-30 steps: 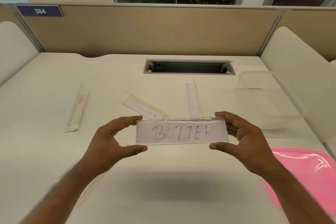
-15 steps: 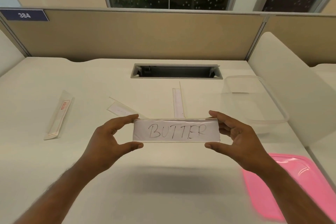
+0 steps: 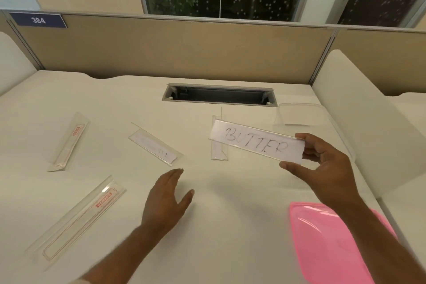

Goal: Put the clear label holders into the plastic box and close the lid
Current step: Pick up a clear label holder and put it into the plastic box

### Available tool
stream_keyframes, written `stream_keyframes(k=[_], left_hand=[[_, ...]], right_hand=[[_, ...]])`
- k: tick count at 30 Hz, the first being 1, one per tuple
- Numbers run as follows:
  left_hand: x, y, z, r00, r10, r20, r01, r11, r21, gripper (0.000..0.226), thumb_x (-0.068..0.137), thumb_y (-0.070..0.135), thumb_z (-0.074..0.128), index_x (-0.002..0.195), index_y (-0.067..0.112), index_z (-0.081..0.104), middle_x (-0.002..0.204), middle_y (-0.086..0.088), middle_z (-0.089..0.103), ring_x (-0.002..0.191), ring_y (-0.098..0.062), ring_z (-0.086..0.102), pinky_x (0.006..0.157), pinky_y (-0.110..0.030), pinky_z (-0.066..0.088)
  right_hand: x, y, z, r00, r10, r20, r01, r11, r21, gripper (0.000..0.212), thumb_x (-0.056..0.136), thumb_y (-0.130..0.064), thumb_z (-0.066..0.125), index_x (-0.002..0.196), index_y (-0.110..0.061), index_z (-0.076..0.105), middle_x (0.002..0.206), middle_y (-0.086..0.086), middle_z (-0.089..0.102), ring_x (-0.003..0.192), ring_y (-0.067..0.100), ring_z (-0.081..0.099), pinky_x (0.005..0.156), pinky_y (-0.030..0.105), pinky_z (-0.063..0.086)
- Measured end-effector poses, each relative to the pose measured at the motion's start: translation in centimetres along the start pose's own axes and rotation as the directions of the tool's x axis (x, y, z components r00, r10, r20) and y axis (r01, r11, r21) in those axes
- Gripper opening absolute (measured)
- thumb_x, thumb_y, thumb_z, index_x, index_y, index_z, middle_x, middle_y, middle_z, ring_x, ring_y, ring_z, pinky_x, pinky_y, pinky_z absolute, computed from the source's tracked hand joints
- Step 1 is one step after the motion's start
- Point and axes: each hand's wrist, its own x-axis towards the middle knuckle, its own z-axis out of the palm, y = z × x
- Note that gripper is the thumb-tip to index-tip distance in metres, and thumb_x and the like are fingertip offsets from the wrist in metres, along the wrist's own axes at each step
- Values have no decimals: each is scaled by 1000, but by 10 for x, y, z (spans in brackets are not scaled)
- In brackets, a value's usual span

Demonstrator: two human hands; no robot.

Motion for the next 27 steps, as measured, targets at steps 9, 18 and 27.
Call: stream_keyframes(k=[9, 18, 27], left_hand=[[11, 2, 47, 981, 6, 192, -51, 972, 231, 91, 90, 74, 23, 158, 14, 8, 166, 4, 2, 152, -12, -3, 122, -30, -1], [11, -1, 52, 976, 14, 217, -86, 942, 325, 94, 88, 76, 11, 158, 14, 1, 166, 2, -6, 152, -12, -9, 123, -33, -2], [11, -2, 53, 976, 8, 217, -80, 942, 327, 95, 86, 77, 9, 158, 16, 0, 166, 4, -6, 151, -10, -9, 124, -32, -1]], right_hand=[[27, 26, -37, 928, -30, -370, -59, 972, -226, 63, 65, -30, 88, 121, -16, 63, 99, -1, 65, 80, 19, 62, 70, 12, 51], [43, 53, -51, 864, -82, -497, -174, 878, -446, 62, 64, -24, 86, 117, -6, 60, 110, 15, 66, 88, 32, 62, 72, 32, 45], [72, 80, -25, 917, -40, -398, -186, 838, -513, 60, 64, -18, 84, 117, -9, 57, 110, 13, 63, 99, 34, 61, 73, 31, 45]])
